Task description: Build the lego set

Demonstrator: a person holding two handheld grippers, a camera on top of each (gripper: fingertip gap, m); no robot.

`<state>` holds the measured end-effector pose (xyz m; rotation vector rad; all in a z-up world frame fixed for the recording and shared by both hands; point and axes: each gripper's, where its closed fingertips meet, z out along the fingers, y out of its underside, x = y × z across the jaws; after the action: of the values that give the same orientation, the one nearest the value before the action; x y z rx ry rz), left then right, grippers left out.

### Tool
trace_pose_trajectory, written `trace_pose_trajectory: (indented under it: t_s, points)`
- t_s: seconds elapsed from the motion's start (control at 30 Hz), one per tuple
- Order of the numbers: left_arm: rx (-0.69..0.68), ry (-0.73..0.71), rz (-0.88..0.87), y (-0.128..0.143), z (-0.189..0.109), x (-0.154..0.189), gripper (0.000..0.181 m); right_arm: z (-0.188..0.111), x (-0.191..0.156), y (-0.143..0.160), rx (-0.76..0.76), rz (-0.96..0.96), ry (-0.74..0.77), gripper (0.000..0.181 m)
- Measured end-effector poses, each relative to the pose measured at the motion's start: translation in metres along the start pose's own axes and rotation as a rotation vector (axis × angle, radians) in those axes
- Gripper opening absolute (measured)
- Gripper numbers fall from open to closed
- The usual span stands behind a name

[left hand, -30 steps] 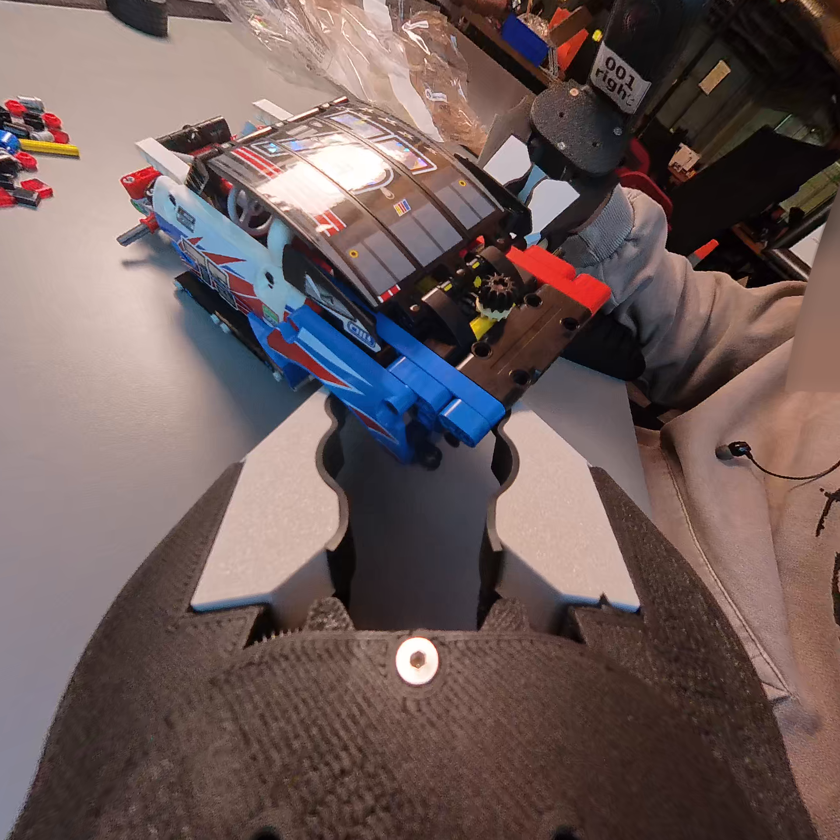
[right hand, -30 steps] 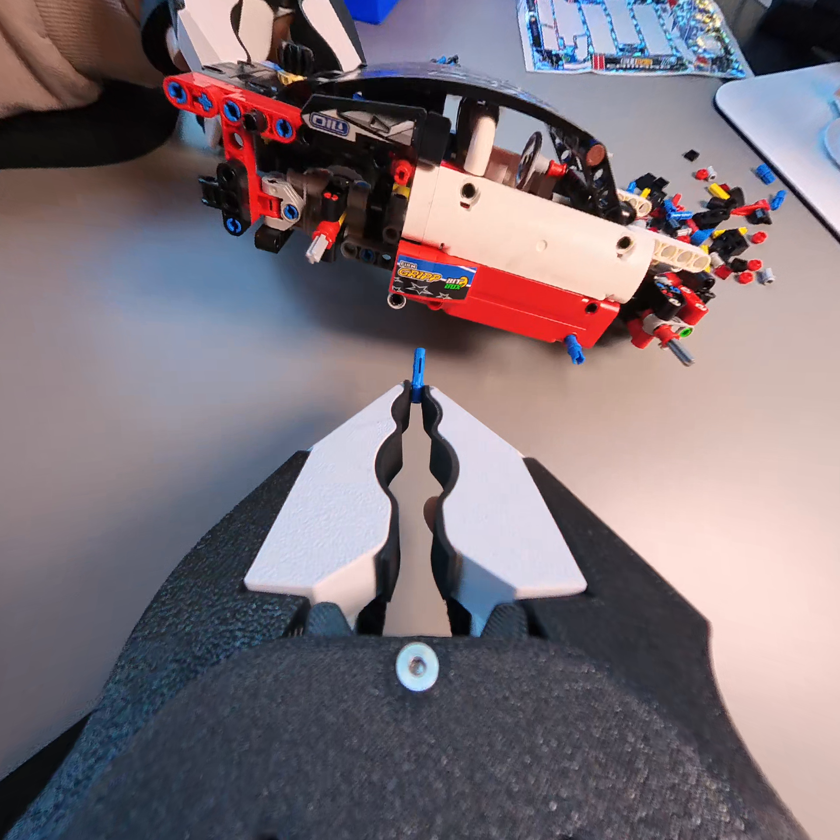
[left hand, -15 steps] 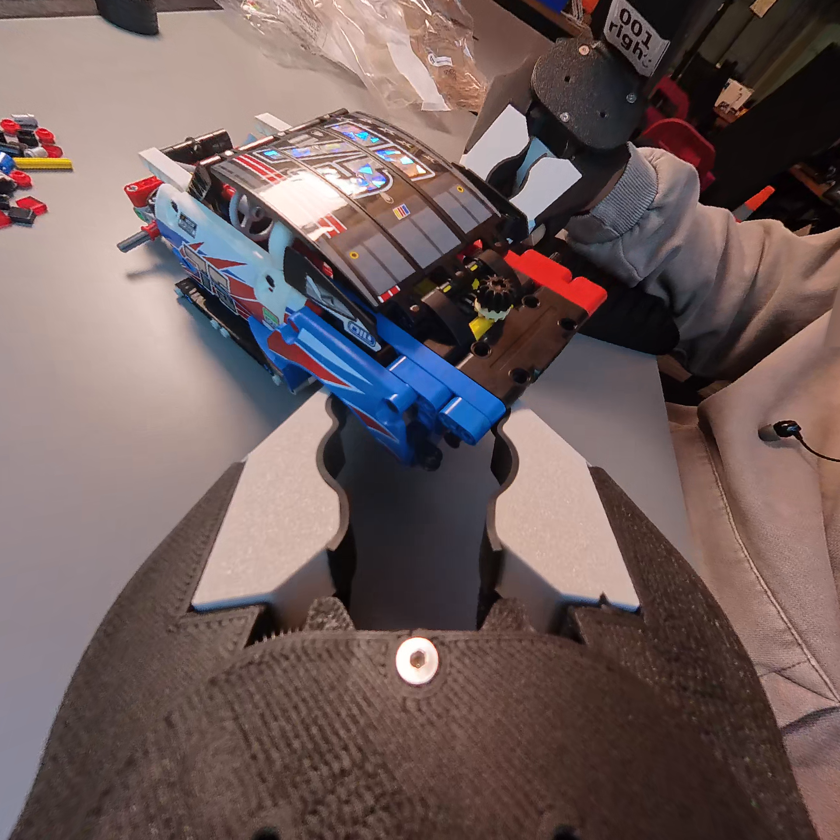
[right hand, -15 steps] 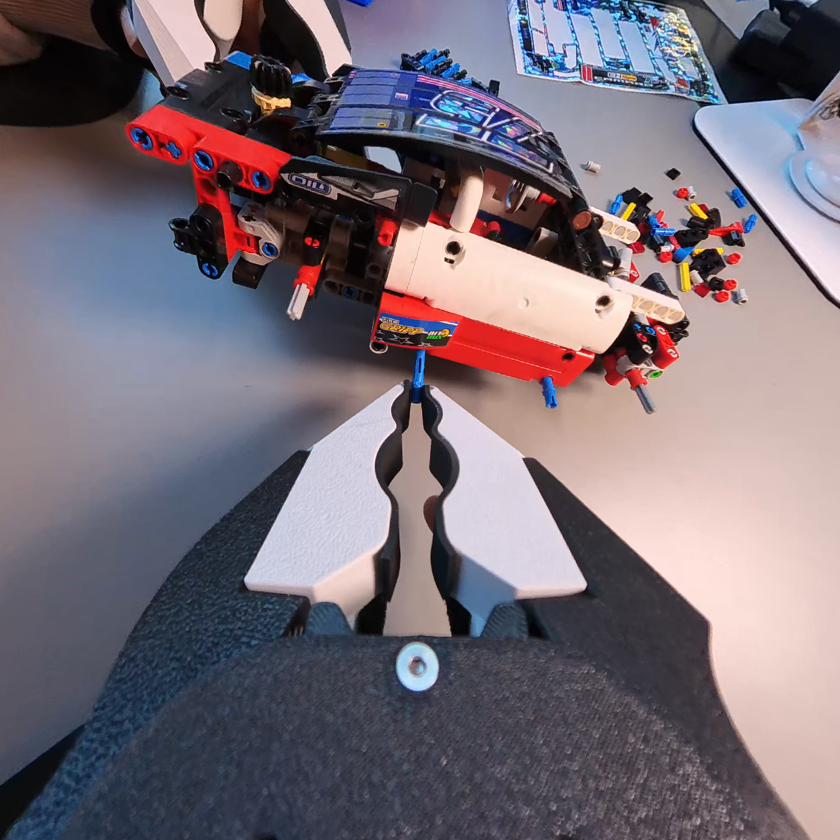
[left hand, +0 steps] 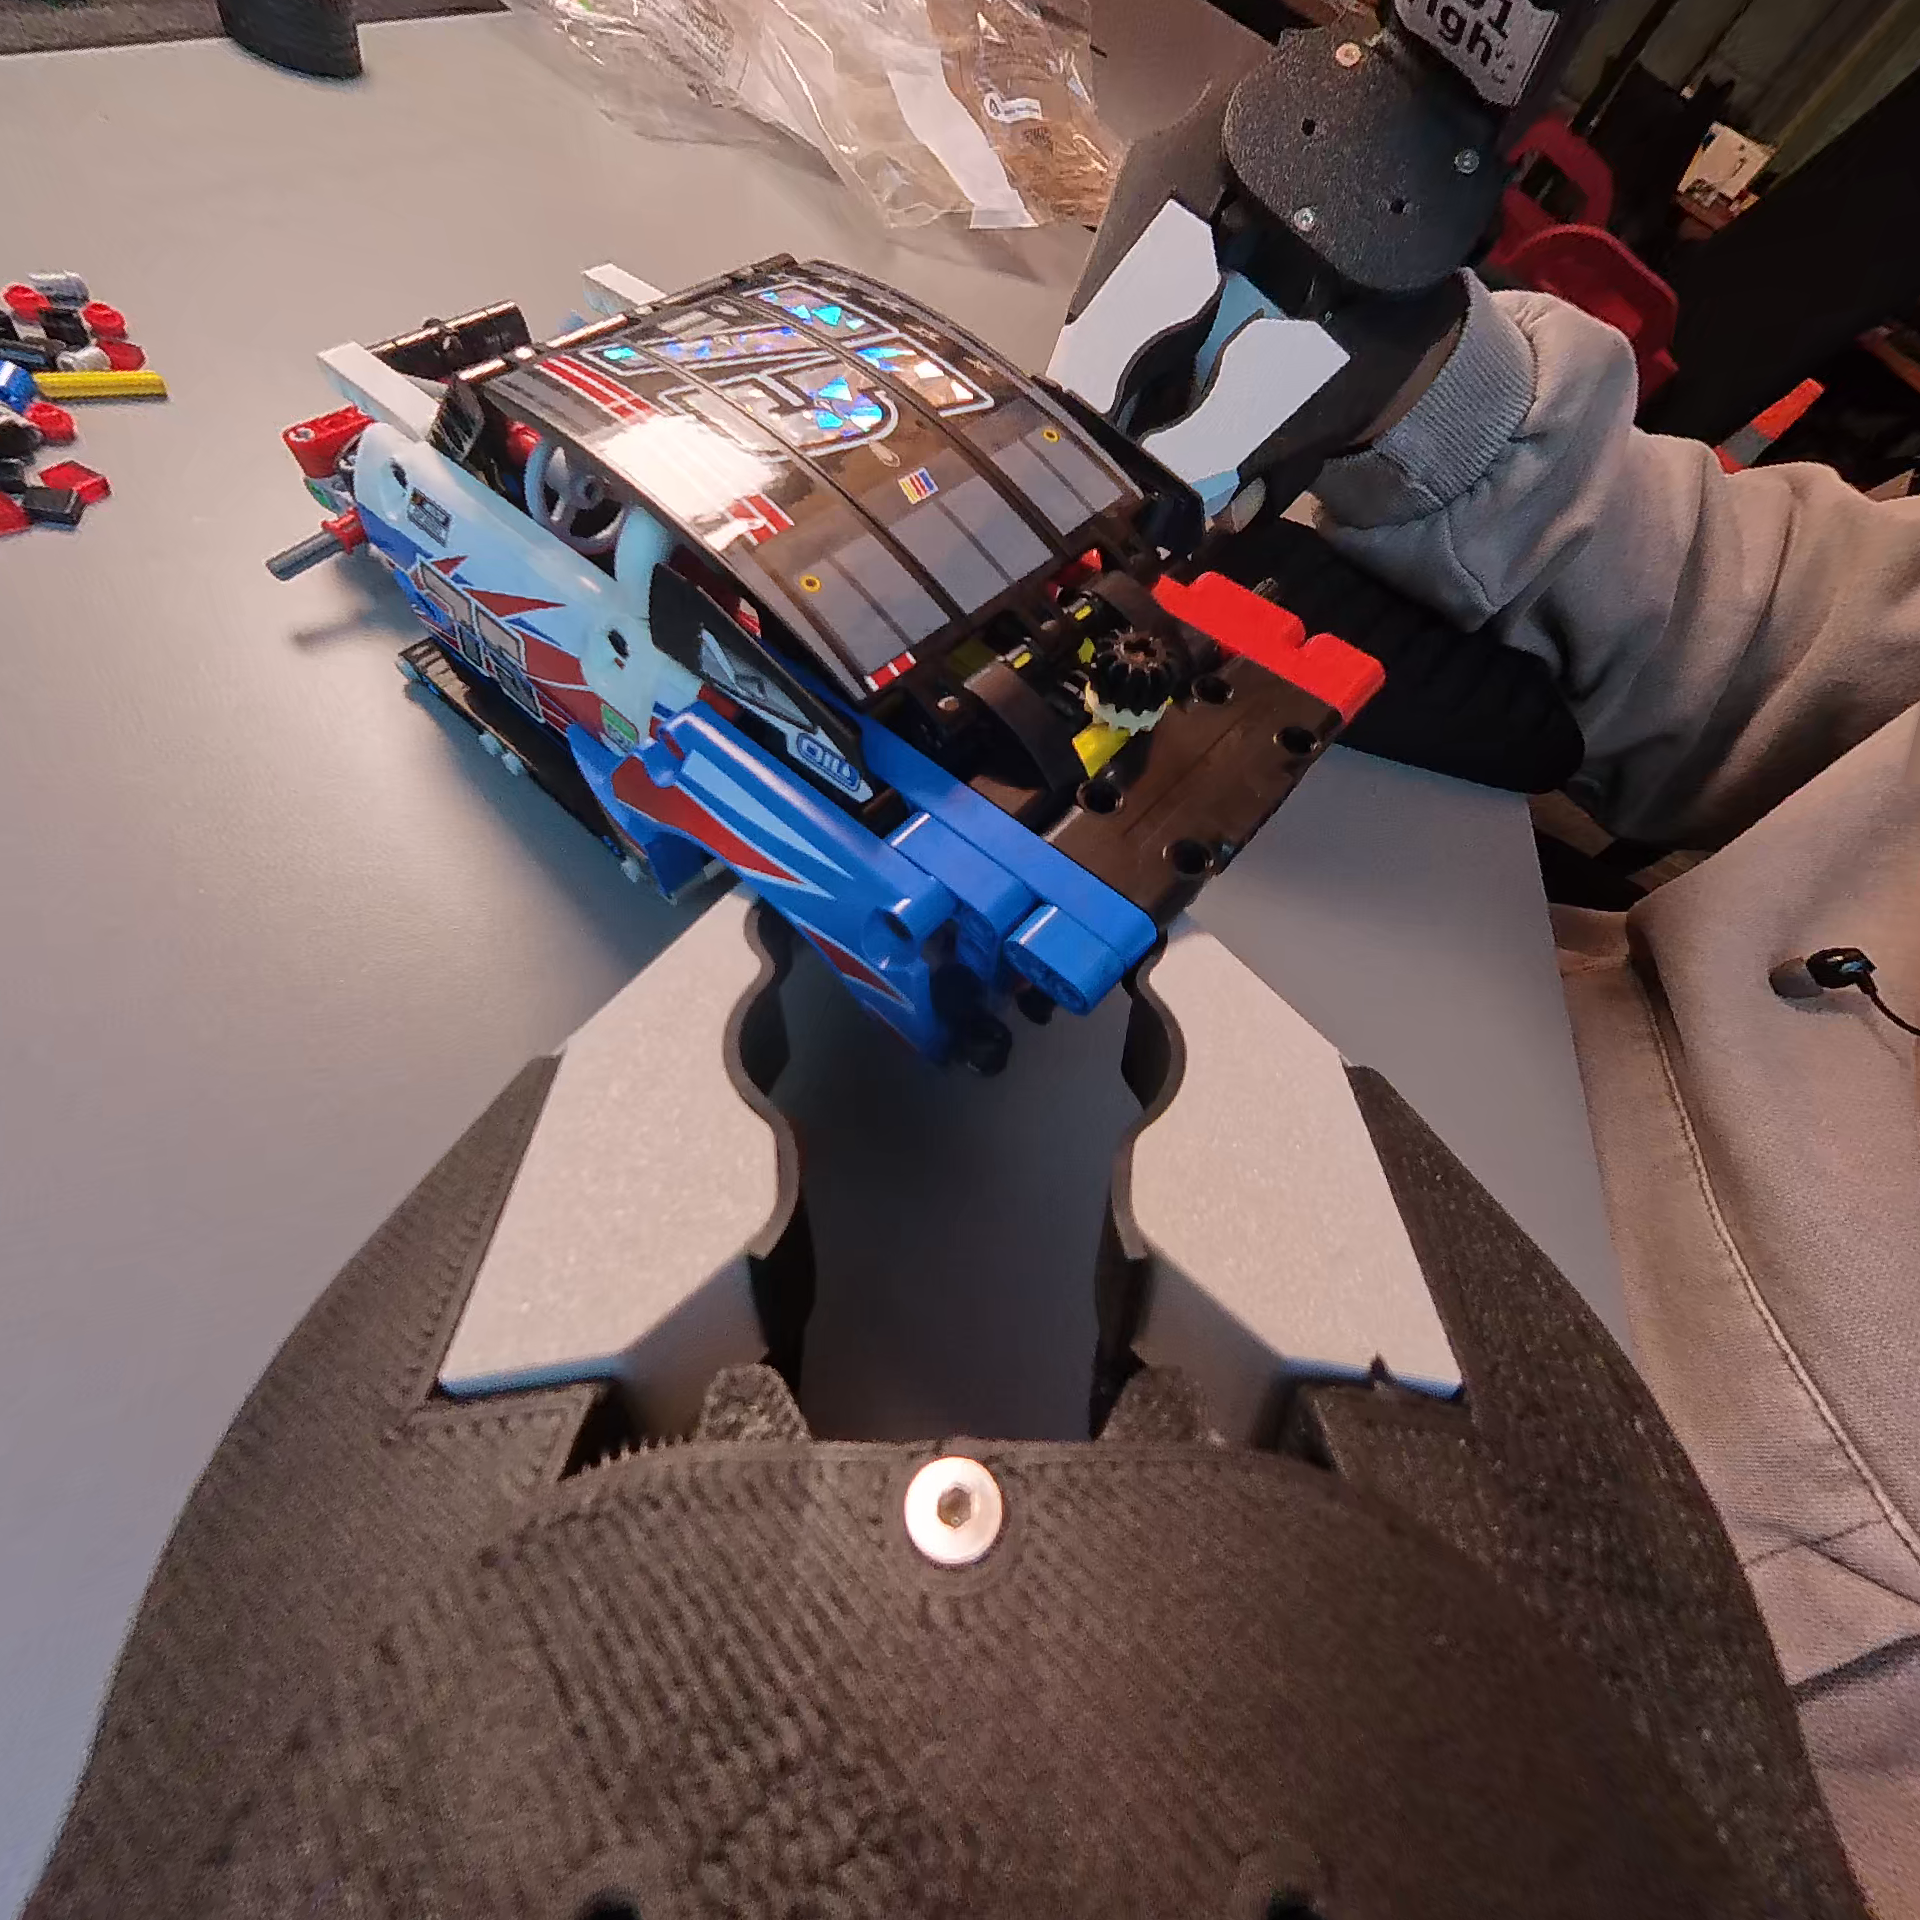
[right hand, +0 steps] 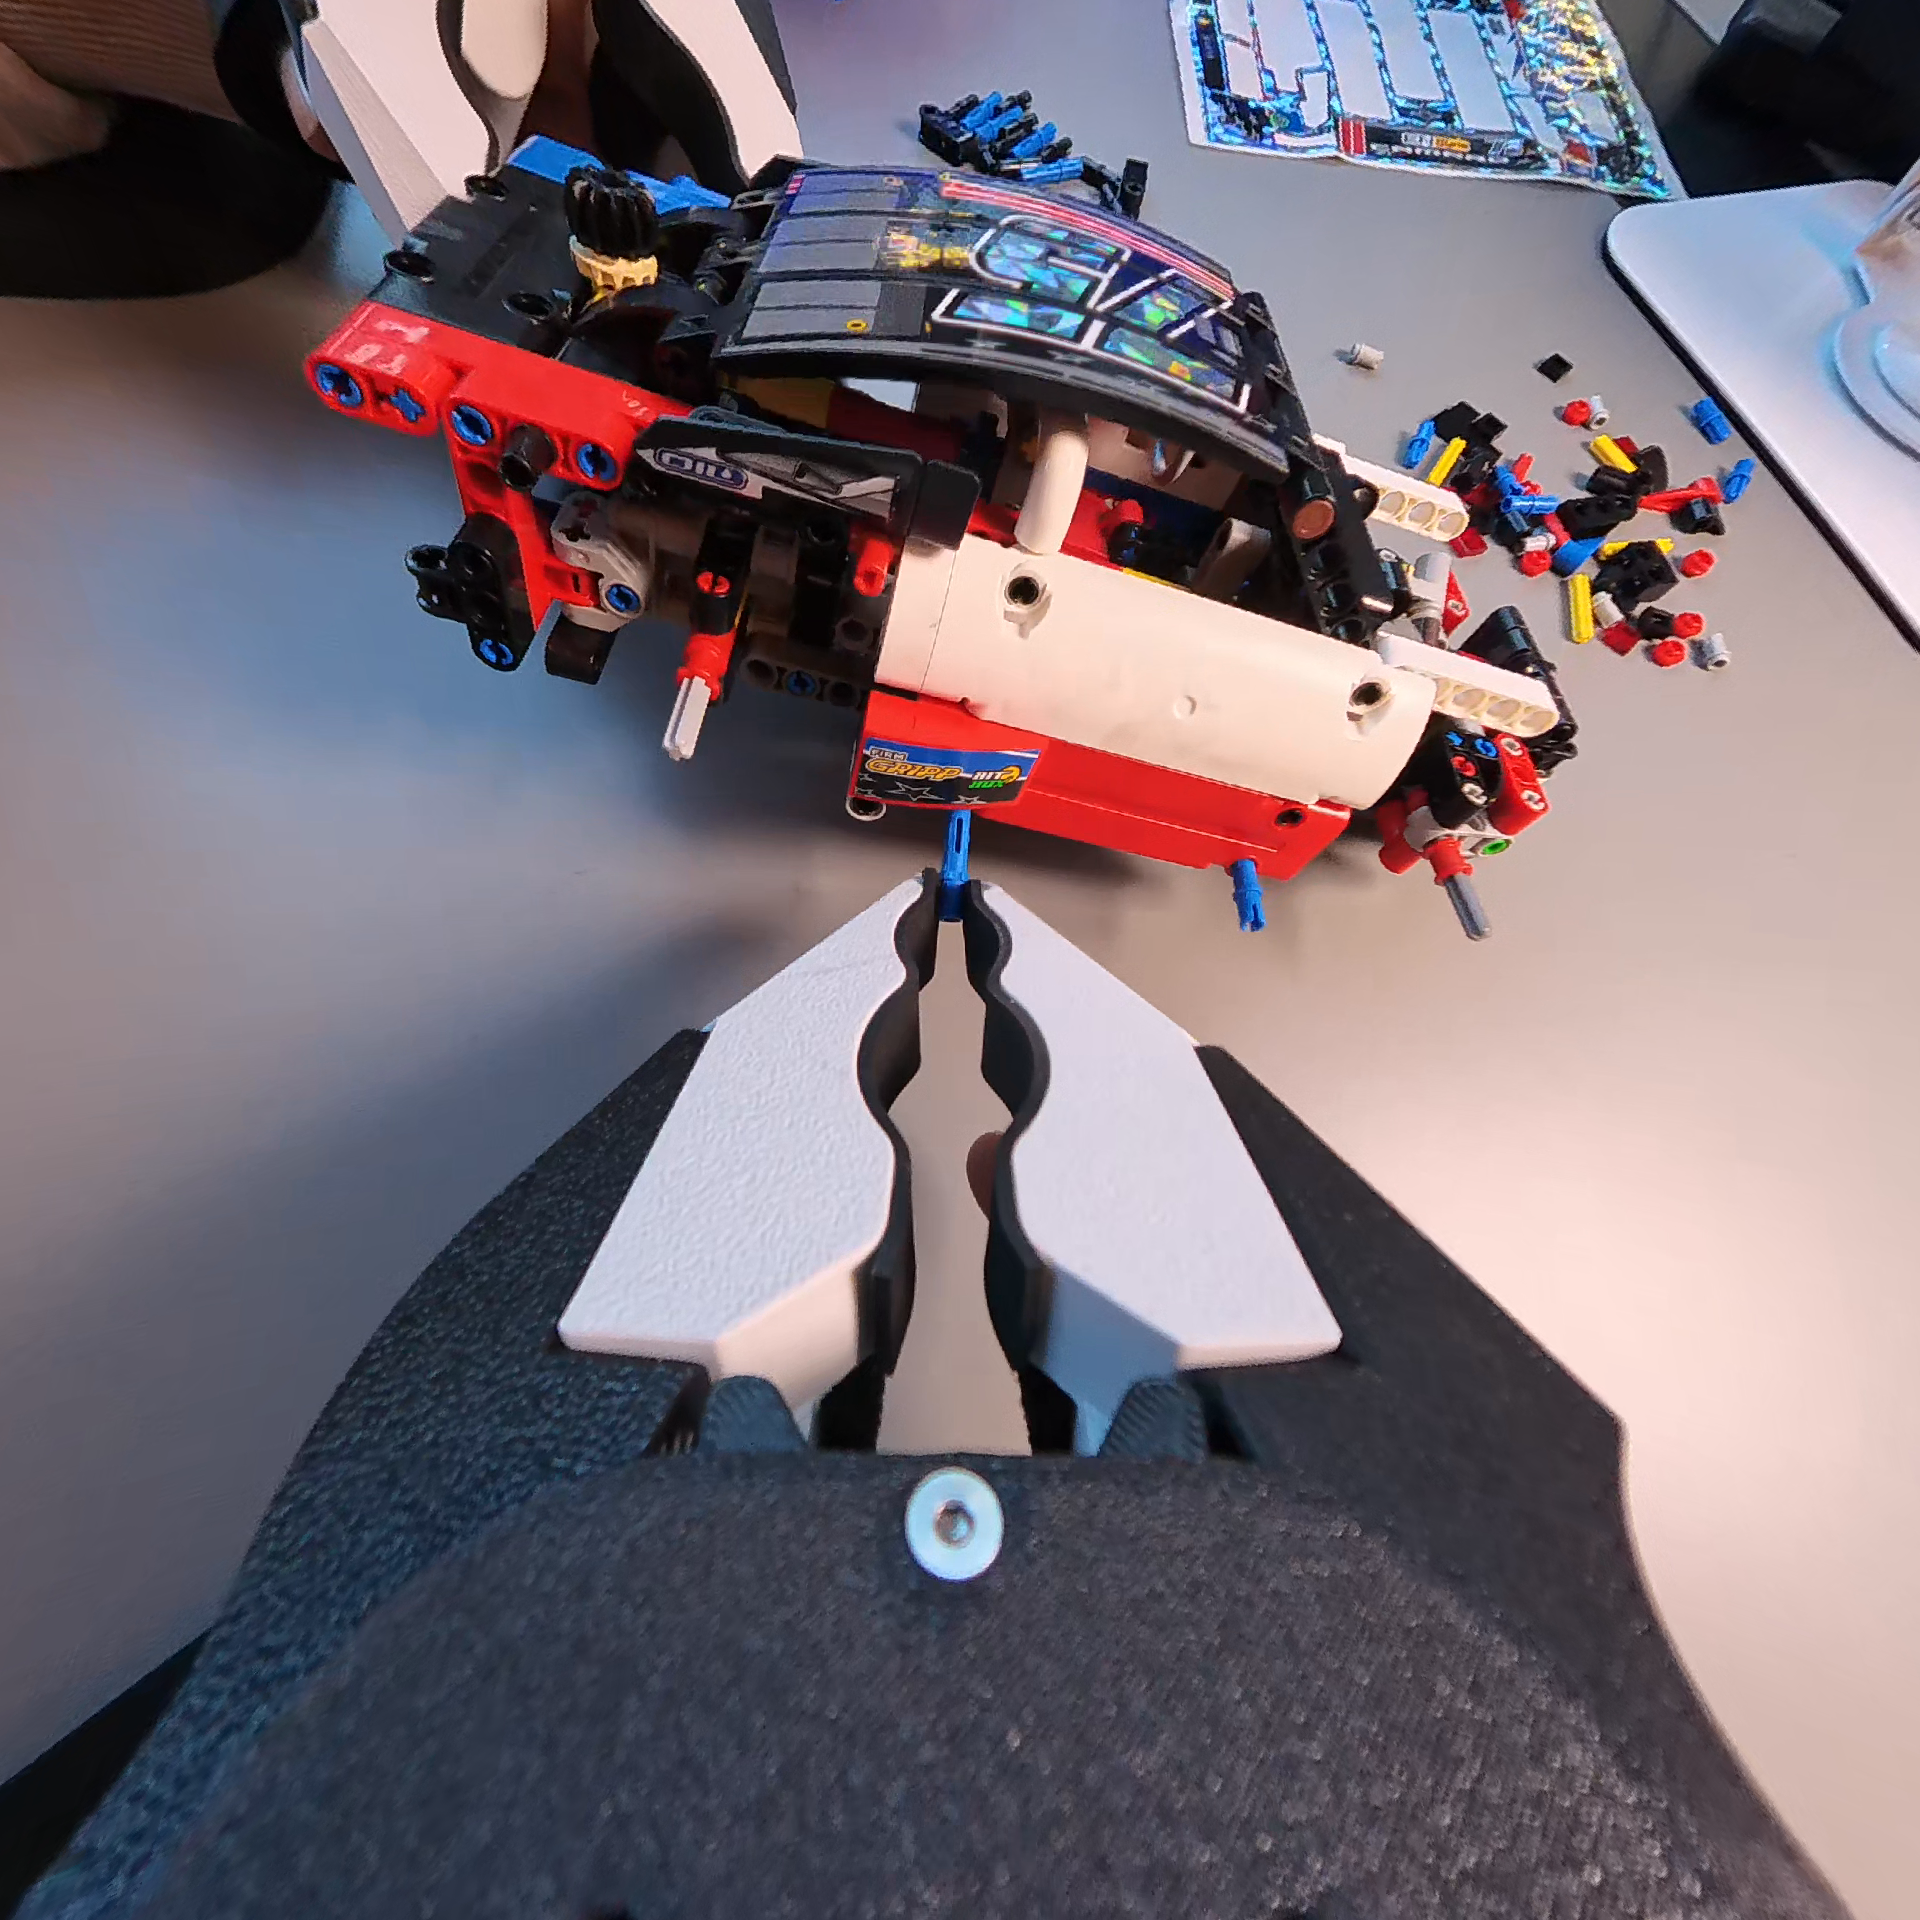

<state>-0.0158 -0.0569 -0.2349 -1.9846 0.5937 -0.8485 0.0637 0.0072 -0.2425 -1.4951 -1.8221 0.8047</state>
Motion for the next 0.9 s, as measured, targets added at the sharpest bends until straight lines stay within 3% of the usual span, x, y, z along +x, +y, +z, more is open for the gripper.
trace_pose_trajectory:
  t_s: [0.03,0.37,0.7,0.77,0.9]
  points:
    - [0.001,0.0,0.0,0.0,0.0,0.0,0.063,0.0,0.0,0.0,-0.003,-0.006,0.003,0.002]
    - [-0.021,-0.005,0.025,0.003,0.004,0.003,0.063,0.003,-0.003,0.005,-0.037,0.003,-0.006,0.001]
    - [-0.255,-0.132,0.278,0.034,0.019,0.001,0.063,0.015,-0.003,0.03,-0.179,-0.135,0.038,0.001]
    - [-0.241,-0.119,0.253,0.032,0.021,0.005,0.063,0.015,0.002,0.03,-0.181,-0.135,0.064,0.001]
    - [-0.221,0.067,0.112,0.029,0.011,0.026,0.096,0.017,0.003,0.03,-0.195,-0.16,0.081,0.001]
